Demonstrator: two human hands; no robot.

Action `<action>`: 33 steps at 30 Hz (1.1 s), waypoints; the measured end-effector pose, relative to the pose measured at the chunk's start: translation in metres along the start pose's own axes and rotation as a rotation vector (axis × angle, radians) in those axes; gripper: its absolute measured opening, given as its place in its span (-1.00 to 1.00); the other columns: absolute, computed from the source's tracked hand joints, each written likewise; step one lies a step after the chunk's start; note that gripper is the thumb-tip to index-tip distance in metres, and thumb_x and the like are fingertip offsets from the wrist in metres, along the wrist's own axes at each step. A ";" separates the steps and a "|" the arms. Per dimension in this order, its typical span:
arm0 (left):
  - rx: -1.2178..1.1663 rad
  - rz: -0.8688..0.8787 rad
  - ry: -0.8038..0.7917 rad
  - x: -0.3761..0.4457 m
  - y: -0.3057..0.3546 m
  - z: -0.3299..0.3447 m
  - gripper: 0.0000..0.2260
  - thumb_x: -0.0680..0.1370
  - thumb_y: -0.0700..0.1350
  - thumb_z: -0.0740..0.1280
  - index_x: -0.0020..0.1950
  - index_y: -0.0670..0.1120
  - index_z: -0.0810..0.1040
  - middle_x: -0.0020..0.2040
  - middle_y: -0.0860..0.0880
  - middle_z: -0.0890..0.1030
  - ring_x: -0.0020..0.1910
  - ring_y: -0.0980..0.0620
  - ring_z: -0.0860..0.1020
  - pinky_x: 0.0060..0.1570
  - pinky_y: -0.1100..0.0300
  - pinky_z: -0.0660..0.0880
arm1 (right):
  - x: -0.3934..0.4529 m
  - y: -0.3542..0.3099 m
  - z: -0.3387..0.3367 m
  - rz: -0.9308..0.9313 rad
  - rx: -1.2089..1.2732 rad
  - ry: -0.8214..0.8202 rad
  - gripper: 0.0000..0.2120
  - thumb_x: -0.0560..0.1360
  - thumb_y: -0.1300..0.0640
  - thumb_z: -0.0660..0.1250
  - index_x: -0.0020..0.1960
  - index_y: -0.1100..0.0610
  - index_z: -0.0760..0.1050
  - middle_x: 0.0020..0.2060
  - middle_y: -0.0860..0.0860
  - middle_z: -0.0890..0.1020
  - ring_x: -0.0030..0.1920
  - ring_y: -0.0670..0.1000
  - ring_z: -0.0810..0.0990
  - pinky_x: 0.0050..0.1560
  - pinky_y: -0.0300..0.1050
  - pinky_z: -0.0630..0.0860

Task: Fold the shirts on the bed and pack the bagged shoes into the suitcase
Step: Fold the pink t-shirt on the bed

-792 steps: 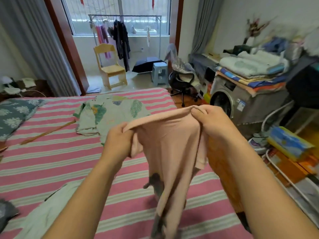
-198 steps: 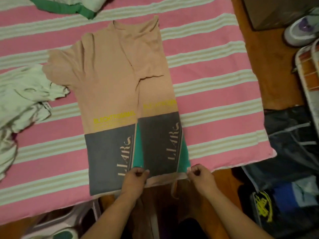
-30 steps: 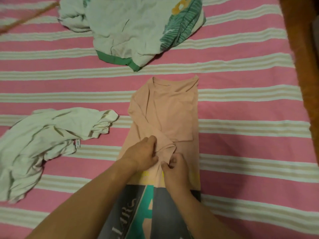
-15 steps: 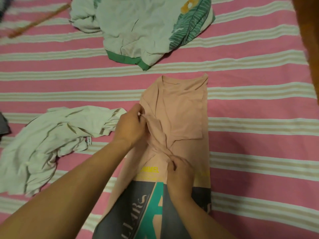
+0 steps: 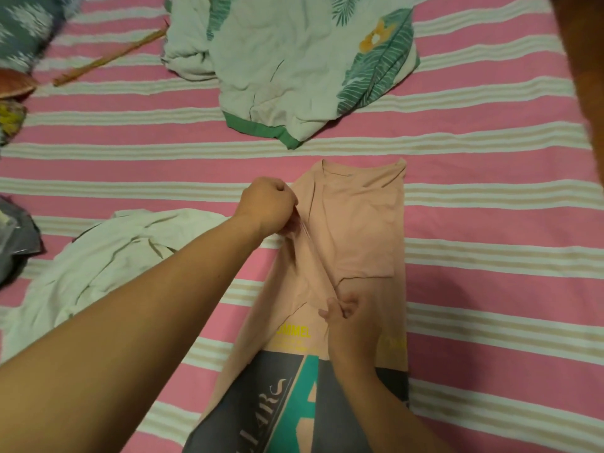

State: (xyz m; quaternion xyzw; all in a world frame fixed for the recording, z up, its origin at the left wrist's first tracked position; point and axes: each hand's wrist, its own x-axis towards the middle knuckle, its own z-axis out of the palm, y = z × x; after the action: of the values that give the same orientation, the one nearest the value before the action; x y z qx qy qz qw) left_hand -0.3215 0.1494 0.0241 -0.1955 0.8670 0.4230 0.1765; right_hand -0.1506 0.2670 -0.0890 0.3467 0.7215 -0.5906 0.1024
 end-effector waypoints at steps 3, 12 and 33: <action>0.066 0.057 -0.038 0.013 0.012 0.014 -0.83 0.57 -0.25 0.28 0.02 -0.25 0.66 -0.20 -0.16 0.72 -0.24 -0.09 0.69 -0.05 0.01 0.68 | 0.007 0.000 -0.006 -0.029 0.026 0.014 -0.93 0.63 0.15 0.30 0.02 -0.01 0.49 -0.16 -0.09 0.66 -0.24 -0.24 0.67 -0.31 -0.36 0.48; 0.377 0.181 -0.080 -0.049 -0.112 0.075 -0.74 0.57 -0.20 0.28 0.25 -0.08 0.54 0.10 -0.12 0.58 0.07 -0.16 0.56 0.08 0.00 0.51 | 0.039 -0.001 -0.064 0.093 -0.405 -0.040 -0.73 0.63 0.04 0.18 -0.20 0.14 0.45 -0.26 0.09 0.54 -0.24 0.09 0.54 -0.25 -0.07 0.45; 0.505 -0.297 0.120 -0.210 -0.350 0.016 -0.62 0.57 -0.02 0.34 0.38 0.04 0.41 0.26 -0.05 0.52 0.16 -0.02 0.49 0.15 -0.01 0.53 | 0.118 -0.066 -0.029 0.104 -0.005 -0.254 -0.85 0.58 0.05 0.37 0.05 0.13 0.54 -0.13 0.08 0.69 -0.17 0.04 0.68 -0.13 -0.06 0.61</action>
State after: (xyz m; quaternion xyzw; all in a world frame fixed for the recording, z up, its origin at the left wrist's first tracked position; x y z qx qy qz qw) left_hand 0.0324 0.0041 -0.1184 -0.2948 0.9156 0.1510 0.2279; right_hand -0.2715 0.3342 -0.0956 0.3057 0.6855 -0.6217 0.2241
